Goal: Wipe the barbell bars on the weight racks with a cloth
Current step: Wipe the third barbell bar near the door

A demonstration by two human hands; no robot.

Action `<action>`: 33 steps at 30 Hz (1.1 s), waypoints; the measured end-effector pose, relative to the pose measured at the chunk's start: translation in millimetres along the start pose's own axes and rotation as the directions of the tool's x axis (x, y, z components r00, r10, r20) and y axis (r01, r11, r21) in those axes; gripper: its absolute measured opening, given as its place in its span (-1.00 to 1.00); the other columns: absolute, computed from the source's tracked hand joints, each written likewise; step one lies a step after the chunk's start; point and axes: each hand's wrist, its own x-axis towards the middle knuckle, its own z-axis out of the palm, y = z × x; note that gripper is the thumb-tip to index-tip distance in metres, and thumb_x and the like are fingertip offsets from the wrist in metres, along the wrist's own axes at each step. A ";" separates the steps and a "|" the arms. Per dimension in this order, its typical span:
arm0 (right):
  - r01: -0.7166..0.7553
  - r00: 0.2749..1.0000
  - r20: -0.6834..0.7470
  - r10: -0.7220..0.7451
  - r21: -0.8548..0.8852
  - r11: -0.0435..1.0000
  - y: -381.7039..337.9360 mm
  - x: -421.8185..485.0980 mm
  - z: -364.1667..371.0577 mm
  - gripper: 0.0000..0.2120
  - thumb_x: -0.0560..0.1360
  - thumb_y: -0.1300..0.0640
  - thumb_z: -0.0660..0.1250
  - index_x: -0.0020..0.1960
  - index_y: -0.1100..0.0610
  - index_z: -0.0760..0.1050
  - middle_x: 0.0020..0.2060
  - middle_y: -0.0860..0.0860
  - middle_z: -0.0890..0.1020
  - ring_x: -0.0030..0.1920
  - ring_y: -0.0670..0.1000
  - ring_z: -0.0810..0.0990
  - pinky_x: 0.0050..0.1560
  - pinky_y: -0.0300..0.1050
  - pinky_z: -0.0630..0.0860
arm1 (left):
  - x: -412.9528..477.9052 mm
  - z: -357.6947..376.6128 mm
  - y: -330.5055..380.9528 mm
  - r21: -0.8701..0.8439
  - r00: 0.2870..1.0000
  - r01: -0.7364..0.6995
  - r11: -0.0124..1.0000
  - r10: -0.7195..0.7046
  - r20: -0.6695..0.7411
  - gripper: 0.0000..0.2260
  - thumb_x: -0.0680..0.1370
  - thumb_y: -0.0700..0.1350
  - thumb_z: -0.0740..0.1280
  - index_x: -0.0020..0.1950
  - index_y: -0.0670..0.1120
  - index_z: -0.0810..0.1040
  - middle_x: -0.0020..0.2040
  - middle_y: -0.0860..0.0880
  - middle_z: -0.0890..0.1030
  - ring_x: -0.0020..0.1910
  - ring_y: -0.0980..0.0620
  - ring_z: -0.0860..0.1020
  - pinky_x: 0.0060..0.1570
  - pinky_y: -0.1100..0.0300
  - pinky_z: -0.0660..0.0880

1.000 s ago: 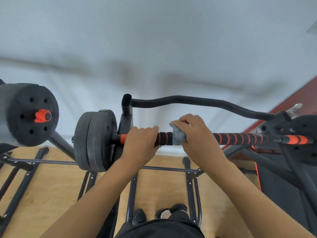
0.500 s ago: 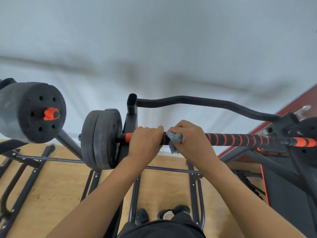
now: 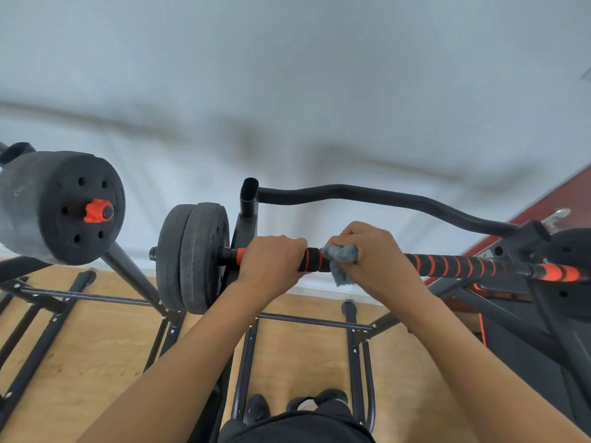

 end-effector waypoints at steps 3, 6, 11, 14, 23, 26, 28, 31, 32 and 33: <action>-0.027 0.997 -0.072 0.022 -0.066 0.997 1.8 17.3 -5.7 -0.72 0.44 0.26 0.36 -0.40 0.00 0.50 -0.32 -0.13 0.49 -0.20 -0.10 0.54 -0.20 -0.32 0.45 | 0.0 -6.0 1.2 -0.006 1.000 0.013 1.000 -0.013 0.027 -0.83 0.58 0.09 0.36 0.02 0.02 0.46 -0.29 0.06 0.48 -0.28 -0.02 0.57 -0.25 0.14 0.45; -0.029 0.999 -0.015 0.029 -0.023 0.999 -8.5 20.0 4.0 -0.84 0.49 0.17 0.34 -0.24 -0.01 0.59 -0.23 -0.05 0.49 -0.21 -0.05 0.55 -0.18 -0.19 0.52 | 3.1 -9.6 1.5 0.000 0.998 0.031 1.000 -0.031 0.062 -0.89 0.56 0.02 0.36 -0.01 0.02 0.50 -0.32 0.06 0.45 -0.28 -0.02 0.57 -0.24 0.13 0.51; -0.101 0.994 -0.031 0.103 0.064 0.993 -10.6 11.4 17.8 -0.90 0.51 0.18 0.43 0.02 0.12 0.64 -0.05 0.00 0.52 -0.13 -0.01 0.56 -0.06 -0.09 0.60 | 15.1 -13.1 -4.4 -0.067 0.980 0.033 0.997 -0.020 0.198 -0.85 0.52 0.01 0.41 0.01 0.03 0.50 -0.28 0.05 0.53 -0.27 0.02 0.58 -0.22 0.12 0.52; -0.098 0.995 -0.009 0.099 0.048 0.994 -8.1 6.7 19.8 -0.82 0.49 0.25 0.45 0.09 0.19 0.63 0.00 0.04 0.56 -0.07 0.05 0.59 0.04 -0.10 0.57 | 24.9 -13.5 -8.6 -0.141 0.955 0.053 0.989 -0.009 0.296 -0.86 0.50 -0.01 0.42 -0.02 0.02 0.51 -0.28 0.04 0.56 -0.31 0.05 0.56 -0.25 0.14 0.53; 0.021 0.999 -0.036 -0.024 -0.091 0.996 8.5 20.1 2.6 -0.80 0.53 0.15 0.37 -0.23 -0.09 0.58 -0.23 -0.11 0.48 -0.10 -0.04 0.55 -0.05 -0.17 0.54 | 4.0 8.3 -1.5 -0.044 0.993 -0.015 0.999 0.009 -0.117 -0.75 0.54 0.08 0.40 -0.04 0.01 0.36 -0.27 0.10 0.48 -0.29 0.00 0.52 -0.17 0.12 0.44; -0.064 0.998 -0.025 0.063 -0.066 0.996 10.1 35.7 6.1 -0.77 0.50 0.10 0.29 -0.32 -0.05 0.46 -0.33 -0.11 0.43 -0.24 -0.08 0.52 -0.18 -0.27 0.42 | -0.5 19.7 4.2 -0.012 0.980 0.008 1.000 -0.010 -0.196 -0.69 0.50 0.06 0.44 -0.10 0.00 0.31 -0.33 0.08 0.40 -0.36 -0.01 0.44 -0.30 0.11 0.35; -0.094 0.995 -0.035 0.094 -0.010 0.996 9.5 36.8 14.8 -0.73 0.47 0.09 0.32 -0.37 -0.10 0.38 -0.36 -0.12 0.43 -0.32 -0.12 0.50 -0.24 -0.32 0.32 | 3.7 17.1 3.7 0.012 0.984 0.019 1.000 -0.016 -0.176 -0.72 0.52 0.04 0.40 -0.12 0.00 0.31 -0.36 0.07 0.40 -0.40 -0.02 0.44 -0.34 0.14 0.32; -0.125 0.990 -0.049 0.129 0.079 0.989 9.4 32.1 22.4 -0.96 0.44 0.06 0.41 -0.14 0.00 0.56 -0.26 -0.07 0.51 -0.25 -0.08 0.54 -0.25 -0.31 0.36 | 9.5 10.3 1.5 0.029 0.992 0.025 0.999 -0.021 -0.123 -0.81 0.58 0.00 0.33 -0.09 0.00 0.33 -0.35 0.07 0.45 -0.39 -0.03 0.48 -0.33 0.14 0.33; -0.139 0.988 -0.053 0.145 0.100 0.985 10.1 31.6 24.1 -0.88 0.42 0.07 0.46 -0.08 0.05 0.57 -0.21 -0.05 0.53 -0.22 -0.07 0.56 -0.22 -0.28 0.42 | 11.7 8.5 0.0 0.027 0.994 0.026 0.999 -0.023 -0.105 -0.83 0.58 -0.01 0.32 -0.09 0.00 0.34 -0.35 0.07 0.45 -0.40 -0.01 0.48 -0.34 0.15 0.34; -0.139 0.988 -0.055 0.147 0.127 0.982 9.5 30.2 25.6 -0.84 0.41 0.11 0.49 -0.06 0.09 0.57 -0.17 -0.03 0.55 -0.20 -0.06 0.57 -0.18 -0.24 0.48 | 14.6 6.9 -1.4 0.028 0.996 0.030 0.999 -0.028 -0.088 -0.84 0.57 -0.01 0.31 -0.11 0.01 0.35 -0.36 0.07 0.45 -0.42 0.01 0.45 -0.35 0.15 0.34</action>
